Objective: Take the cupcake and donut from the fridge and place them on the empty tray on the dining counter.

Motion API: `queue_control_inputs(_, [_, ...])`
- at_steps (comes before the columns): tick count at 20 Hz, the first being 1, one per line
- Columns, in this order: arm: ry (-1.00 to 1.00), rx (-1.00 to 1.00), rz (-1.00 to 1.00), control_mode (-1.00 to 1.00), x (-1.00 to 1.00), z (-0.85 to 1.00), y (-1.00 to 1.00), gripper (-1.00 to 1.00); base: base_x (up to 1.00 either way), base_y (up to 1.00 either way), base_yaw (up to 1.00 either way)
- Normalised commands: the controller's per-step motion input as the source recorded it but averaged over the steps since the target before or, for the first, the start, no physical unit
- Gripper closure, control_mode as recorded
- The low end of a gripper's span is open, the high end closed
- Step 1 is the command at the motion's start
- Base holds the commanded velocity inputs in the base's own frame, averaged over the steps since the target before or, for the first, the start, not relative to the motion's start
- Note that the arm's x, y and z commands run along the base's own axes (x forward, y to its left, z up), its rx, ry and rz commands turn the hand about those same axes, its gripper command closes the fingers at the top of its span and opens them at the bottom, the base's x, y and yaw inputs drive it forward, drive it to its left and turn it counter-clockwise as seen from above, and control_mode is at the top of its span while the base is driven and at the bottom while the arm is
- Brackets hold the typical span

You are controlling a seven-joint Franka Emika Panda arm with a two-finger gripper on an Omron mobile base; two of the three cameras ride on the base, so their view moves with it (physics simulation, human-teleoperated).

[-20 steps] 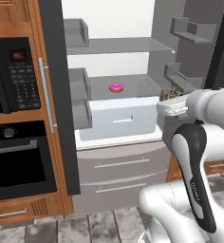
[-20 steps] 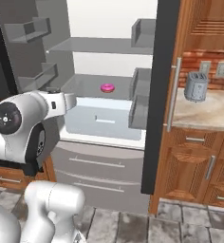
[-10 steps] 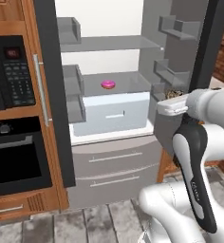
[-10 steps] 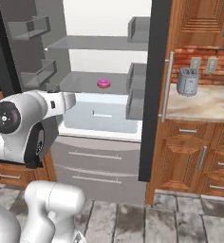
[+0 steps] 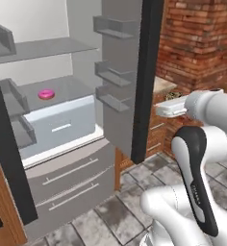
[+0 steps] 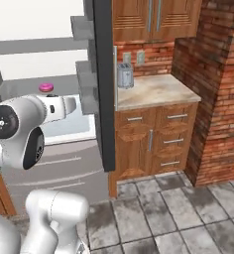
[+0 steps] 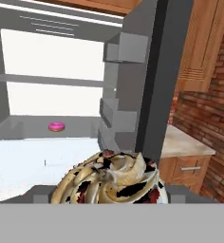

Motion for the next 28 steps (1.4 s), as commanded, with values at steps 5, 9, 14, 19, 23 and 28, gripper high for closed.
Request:
queue_control_inputs(5, [0.00,0.00,0.00,1.00,0.00,0.00,0.00,1.00,-0.96,0.06,-0.52])
queue_control_inputs(9, [0.00,0.00,0.00,1.00,0.00,0.00,0.00,1.00,-1.00,0.00,-0.43])
queue_control_inputs(14, [0.00,0.00,0.00,1.00,0.00,0.00,0.00,1.00,-0.98,0.00,-0.46])
queue_control_inputs(19, [0.00,0.00,0.00,1.00,0.00,0.00,0.00,1.00,-0.77,0.00,-0.54])
queue_control_inputs(23, [0.00,0.00,0.00,1.00,0.00,0.00,0.00,1.00,-0.56,0.00,-0.54])
queue_control_inputs(28, [0.00,0.00,0.00,1.00,0.00,0.00,0.00,1.00,-0.33,0.00,-0.54])
